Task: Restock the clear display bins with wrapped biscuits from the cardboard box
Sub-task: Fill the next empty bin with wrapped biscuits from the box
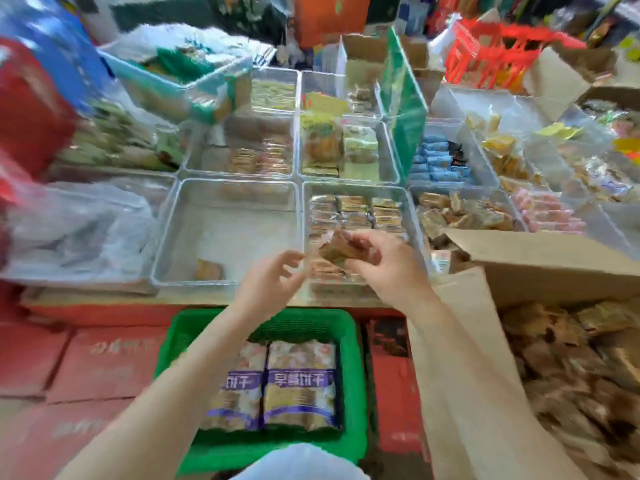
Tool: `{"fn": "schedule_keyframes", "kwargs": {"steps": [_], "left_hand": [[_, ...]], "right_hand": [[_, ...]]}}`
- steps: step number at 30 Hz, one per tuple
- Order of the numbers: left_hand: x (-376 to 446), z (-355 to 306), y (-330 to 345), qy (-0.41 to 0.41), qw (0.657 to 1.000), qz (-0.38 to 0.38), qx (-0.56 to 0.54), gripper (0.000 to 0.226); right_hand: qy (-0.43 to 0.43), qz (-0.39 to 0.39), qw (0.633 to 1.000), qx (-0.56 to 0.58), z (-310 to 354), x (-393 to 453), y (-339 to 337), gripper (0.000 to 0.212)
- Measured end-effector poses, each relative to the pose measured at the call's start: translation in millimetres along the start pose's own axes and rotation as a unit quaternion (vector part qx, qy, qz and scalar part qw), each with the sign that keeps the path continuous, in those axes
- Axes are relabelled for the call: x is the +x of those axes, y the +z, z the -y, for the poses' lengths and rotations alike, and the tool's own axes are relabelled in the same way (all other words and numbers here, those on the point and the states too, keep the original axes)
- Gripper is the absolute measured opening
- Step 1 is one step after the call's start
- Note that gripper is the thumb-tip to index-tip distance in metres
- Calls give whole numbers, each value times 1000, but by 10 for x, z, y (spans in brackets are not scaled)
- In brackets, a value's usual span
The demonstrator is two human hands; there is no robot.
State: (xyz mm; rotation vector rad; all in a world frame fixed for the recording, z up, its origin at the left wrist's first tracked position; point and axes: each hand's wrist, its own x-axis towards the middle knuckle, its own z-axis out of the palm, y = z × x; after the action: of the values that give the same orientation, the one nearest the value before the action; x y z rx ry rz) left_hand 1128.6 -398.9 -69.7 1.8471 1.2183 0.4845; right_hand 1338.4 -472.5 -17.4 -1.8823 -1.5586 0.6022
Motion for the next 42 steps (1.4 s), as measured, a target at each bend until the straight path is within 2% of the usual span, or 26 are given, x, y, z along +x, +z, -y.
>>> {"fn": "schedule_keyframes", "kwargs": {"steps": [2,4,6,8,11,14,17,20,23,26,29,32,37,42], "left_hand": [[47,681,-444,-37,993,1,108,26],[47,1301,-853,-30,979,-35,197,30],[49,1853,-1180,-28,961,-67,269,49],[36,2245,-1392,-56,950,-45,303,62],[71,2573,-1447,-53,948,-13,314,71],[127,2702,-1329,-31,942,-36,333,71],[140,2793,-1237,-8,932,-81,352,71],[133,2814,-1218,14,925,-116,361,72],[145,2826,-1206,21,922,-123,365,72],[141,2825,-1200,16,921,-121,370,72],[154,2813,-1212,14,920,-119,372,73],[148,2812,-1213,14,920,-118,374,72],[145,2801,-1215,14,921,-116,372,72],[146,2793,-1221,12,921,-121,371,71]], "right_hand": [[12,30,999,-20,233,354,606,38],[24,69,996,-43,457,669,1202,37],[31,103,992,-71,626,930,1731,36],[57,135,985,-87,718,1138,2164,35],[97,193,970,-113,751,1392,2650,35],[133,290,940,-123,735,1581,2981,43],[164,402,893,-115,773,1670,3211,34],[170,376,902,-128,768,1734,3364,28],[166,323,916,-171,720,1813,3473,57],[161,376,895,-179,667,1885,3564,91],[167,411,878,-180,652,1922,3618,101],[160,394,882,-204,653,1939,3599,90],[128,383,890,-210,710,1818,3507,52],[204,413,881,-110,690,1708,3407,54]]}}
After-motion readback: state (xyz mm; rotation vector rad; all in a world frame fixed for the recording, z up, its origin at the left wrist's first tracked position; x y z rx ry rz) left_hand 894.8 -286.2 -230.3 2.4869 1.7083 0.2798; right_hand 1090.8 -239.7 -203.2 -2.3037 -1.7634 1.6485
